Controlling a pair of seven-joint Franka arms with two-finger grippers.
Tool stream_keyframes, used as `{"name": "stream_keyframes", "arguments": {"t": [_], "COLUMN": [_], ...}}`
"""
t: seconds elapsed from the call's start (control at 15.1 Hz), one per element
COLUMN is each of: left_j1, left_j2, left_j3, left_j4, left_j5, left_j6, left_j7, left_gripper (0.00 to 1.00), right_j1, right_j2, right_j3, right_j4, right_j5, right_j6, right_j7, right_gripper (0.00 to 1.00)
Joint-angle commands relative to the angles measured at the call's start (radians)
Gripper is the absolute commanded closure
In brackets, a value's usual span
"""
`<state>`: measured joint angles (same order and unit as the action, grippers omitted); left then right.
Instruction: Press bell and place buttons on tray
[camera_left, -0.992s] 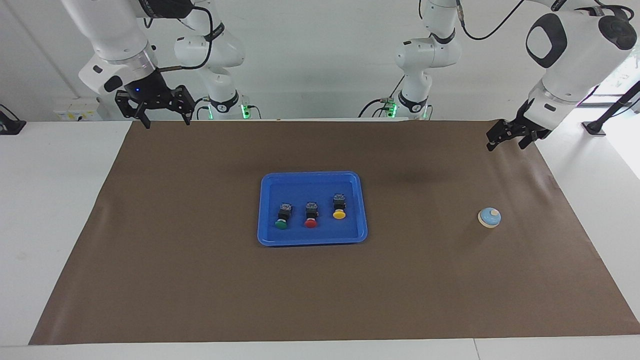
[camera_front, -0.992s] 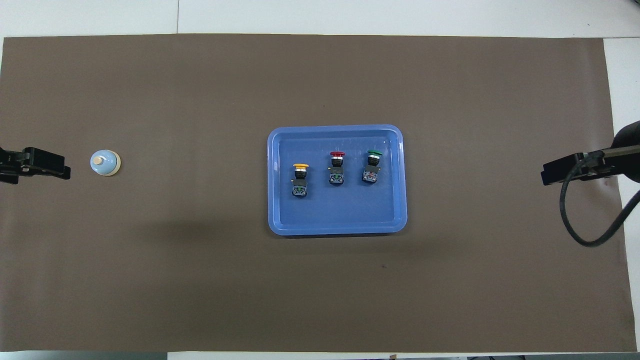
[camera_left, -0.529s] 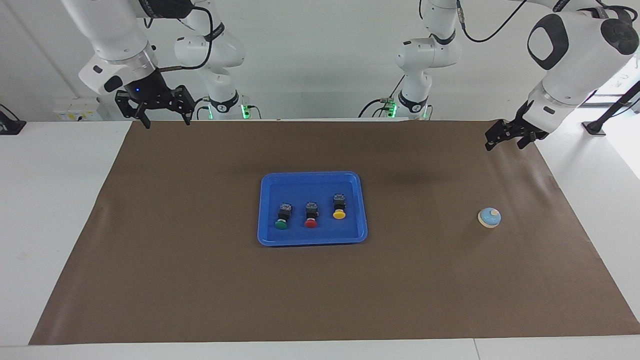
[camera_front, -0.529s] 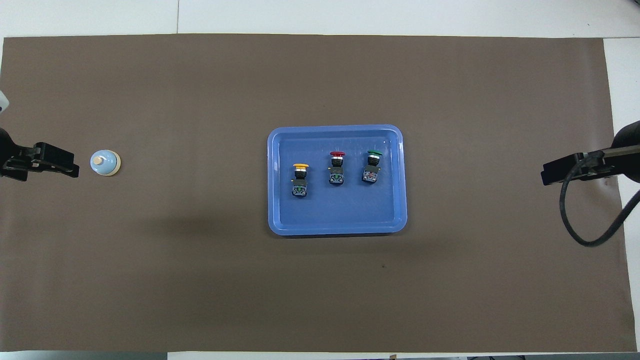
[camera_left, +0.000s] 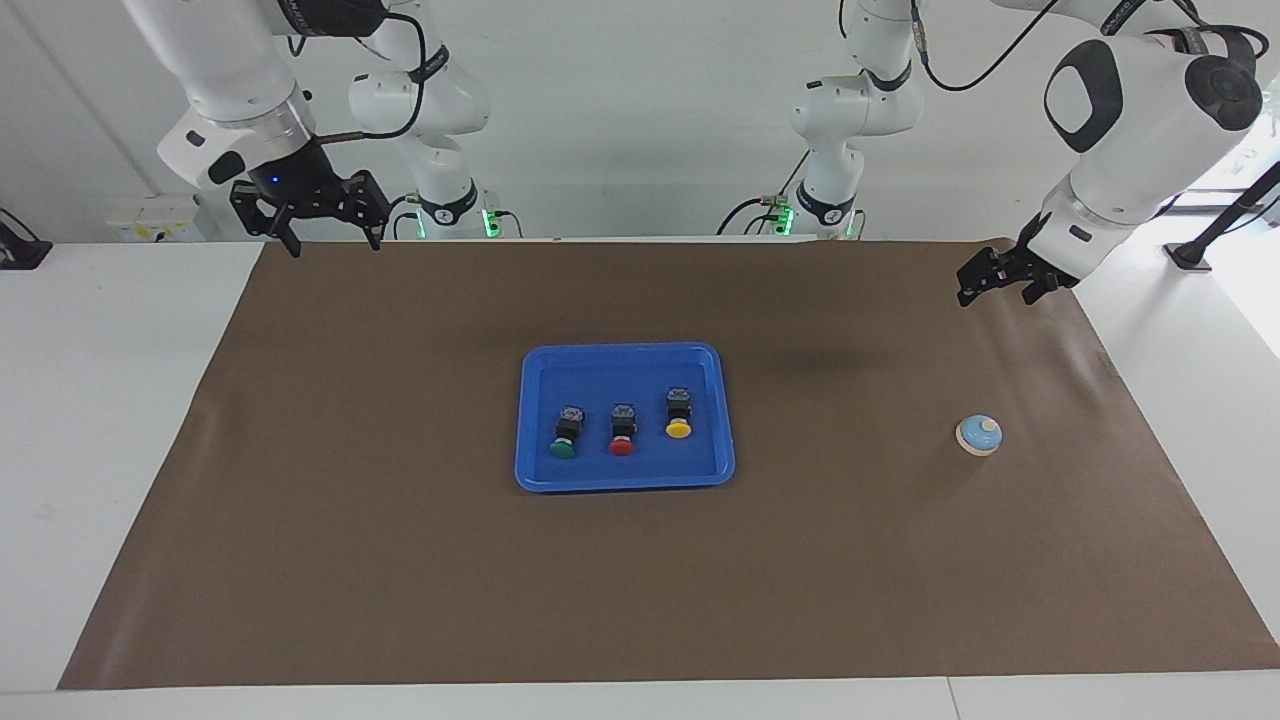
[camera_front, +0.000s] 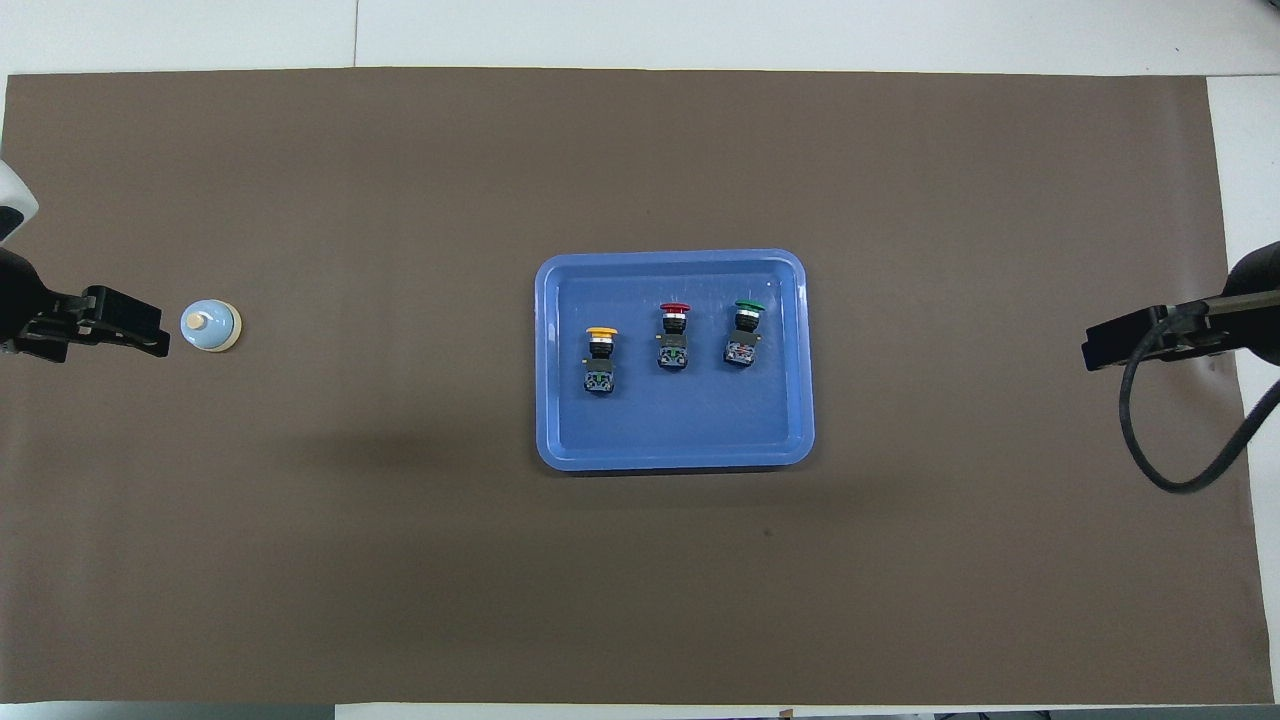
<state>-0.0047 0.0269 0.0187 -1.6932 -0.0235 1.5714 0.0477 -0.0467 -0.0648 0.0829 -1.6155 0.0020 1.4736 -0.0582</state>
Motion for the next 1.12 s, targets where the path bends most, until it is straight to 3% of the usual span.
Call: {"name": "stream_keyframes", "arguments": {"t": [0.0, 1.06], "left_j1": [-0.014, -0.025], "left_j2": [0.007, 0.005], "left_j3": [0.012, -0.014], "left_j4": [0.027, 0.069], "left_j5": [-0.004, -0.003], "left_j6": [-0.031, -0.033], "left_j7": [-0.005, -0.003], "left_gripper": [0.0, 0.0], "right_j1": [-0.018, -0.018], "right_j2": [-0.004, -0.004], "right_j3": [0.008, 0.008], "right_j4": [0.005, 0.005], "right_j5": [0.016, 0.016], "right_j6": [-0.021, -0.021], "right_j7": [-0.028, -0.028], "right_gripper": [0.0, 0.0]}}
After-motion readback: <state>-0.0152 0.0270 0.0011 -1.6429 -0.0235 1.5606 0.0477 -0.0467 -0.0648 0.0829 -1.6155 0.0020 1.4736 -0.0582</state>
